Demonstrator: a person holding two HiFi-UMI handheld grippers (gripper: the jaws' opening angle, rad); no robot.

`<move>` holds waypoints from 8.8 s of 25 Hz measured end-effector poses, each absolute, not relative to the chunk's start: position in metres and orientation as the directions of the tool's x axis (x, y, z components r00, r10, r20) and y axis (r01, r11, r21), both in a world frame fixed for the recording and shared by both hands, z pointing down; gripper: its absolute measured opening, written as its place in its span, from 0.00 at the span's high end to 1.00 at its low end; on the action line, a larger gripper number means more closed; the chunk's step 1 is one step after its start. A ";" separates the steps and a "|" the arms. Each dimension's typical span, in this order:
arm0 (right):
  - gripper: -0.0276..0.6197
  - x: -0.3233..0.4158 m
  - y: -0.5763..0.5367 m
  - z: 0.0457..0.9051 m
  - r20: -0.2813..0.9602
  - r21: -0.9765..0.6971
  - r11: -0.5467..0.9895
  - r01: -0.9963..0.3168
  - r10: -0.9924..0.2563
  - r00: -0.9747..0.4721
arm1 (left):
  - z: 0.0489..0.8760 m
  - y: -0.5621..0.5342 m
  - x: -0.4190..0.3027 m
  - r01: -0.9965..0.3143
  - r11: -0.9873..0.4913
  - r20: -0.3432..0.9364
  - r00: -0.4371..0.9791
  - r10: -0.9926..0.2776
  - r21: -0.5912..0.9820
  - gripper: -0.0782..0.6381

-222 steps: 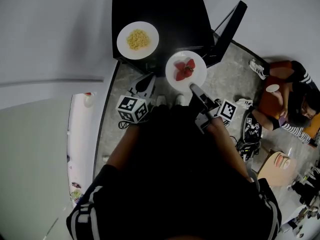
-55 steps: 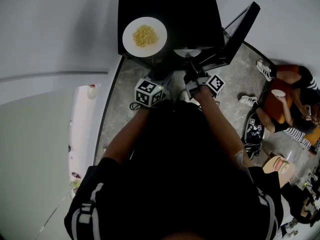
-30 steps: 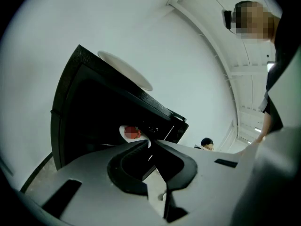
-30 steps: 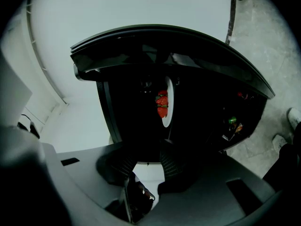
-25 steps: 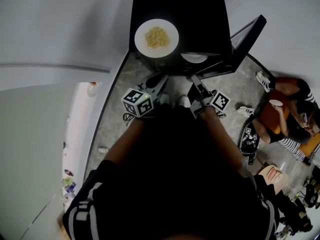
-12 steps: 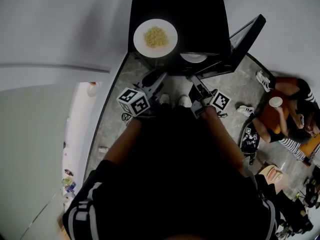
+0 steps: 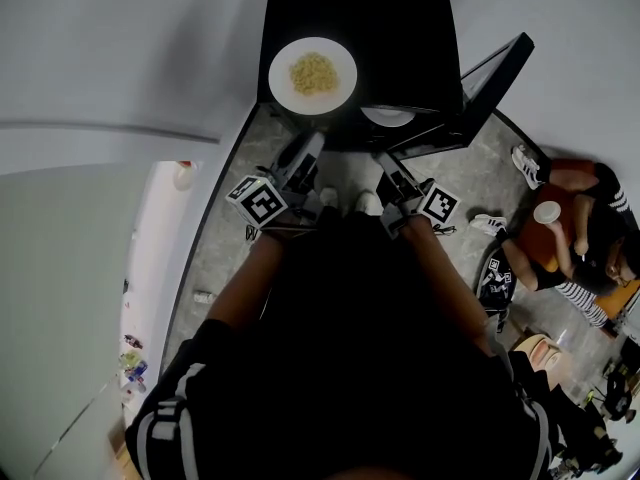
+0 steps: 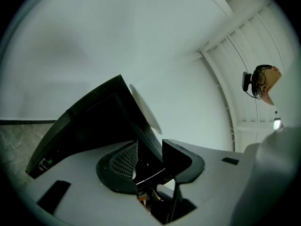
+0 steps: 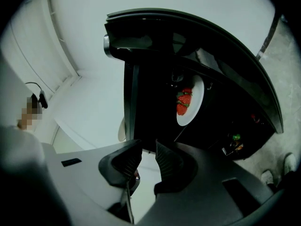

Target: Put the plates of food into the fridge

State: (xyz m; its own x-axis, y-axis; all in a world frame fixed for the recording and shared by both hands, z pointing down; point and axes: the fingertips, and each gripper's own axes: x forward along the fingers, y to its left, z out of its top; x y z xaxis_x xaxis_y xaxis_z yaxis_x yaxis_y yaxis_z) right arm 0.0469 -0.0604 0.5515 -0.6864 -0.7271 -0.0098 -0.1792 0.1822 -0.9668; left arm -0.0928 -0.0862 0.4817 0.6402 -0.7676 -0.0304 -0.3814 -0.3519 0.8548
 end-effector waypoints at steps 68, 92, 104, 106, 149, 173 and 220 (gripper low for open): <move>0.80 0.044 -0.043 0.539 0.059 -0.846 0.380 -0.375 -0.632 -0.773 | 0.458 -0.133 -0.099 0.049 -0.028 -0.049 0.513 -0.857 0.998 0.73; 0.80 0.037 -0.039 0.542 0.059 -0.848 0.385 -0.364 -0.614 -0.787 | 0.450 -0.114 -0.099 0.090 -0.051 -0.090 0.514 -0.853 0.995 0.81; 0.80 0.030 -0.036 0.543 0.055 -0.852 0.390 -0.348 -0.596 -0.801 | 0.447 -0.097 -0.098 0.089 -0.068 -0.105 0.517 -0.850 0.994 0.81; 0.80 0.030 -0.037 0.546 0.052 -0.854 0.390 -0.345 -0.594 -0.802 | 0.449 -0.097 -0.098 0.094 -0.068 -0.107 0.509 -0.854 0.993 0.81; 0.81 0.020 -0.037 0.556 0.080 -0.863 0.393 -0.318 -0.515 -0.853 | 0.444 -0.030 -0.098 0.105 -0.061 -0.107 0.517 -0.849 0.993 0.82; 0.81 0.013 -0.041 0.576 0.113 -0.873 0.375 -0.313 -0.468 -0.876 | 0.471 -0.013 -0.094 0.119 -0.011 -0.075 0.546 -0.835 0.993 0.82; 0.82 0.031 -0.029 0.572 0.138 -0.871 0.327 -0.367 -0.554 -0.821 | 0.549 -0.011 -0.090 0.101 0.063 -0.016 0.638 -0.770 0.993 0.82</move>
State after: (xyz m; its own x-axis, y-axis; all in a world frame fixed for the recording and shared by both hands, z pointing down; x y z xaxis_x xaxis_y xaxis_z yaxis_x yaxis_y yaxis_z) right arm 0.0305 -0.0290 0.5718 -0.8212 -0.5536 0.1384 -0.3674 0.3272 -0.8706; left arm -0.0897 -0.0110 0.5490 0.6377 -0.7701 -0.0160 0.1012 0.0631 0.9929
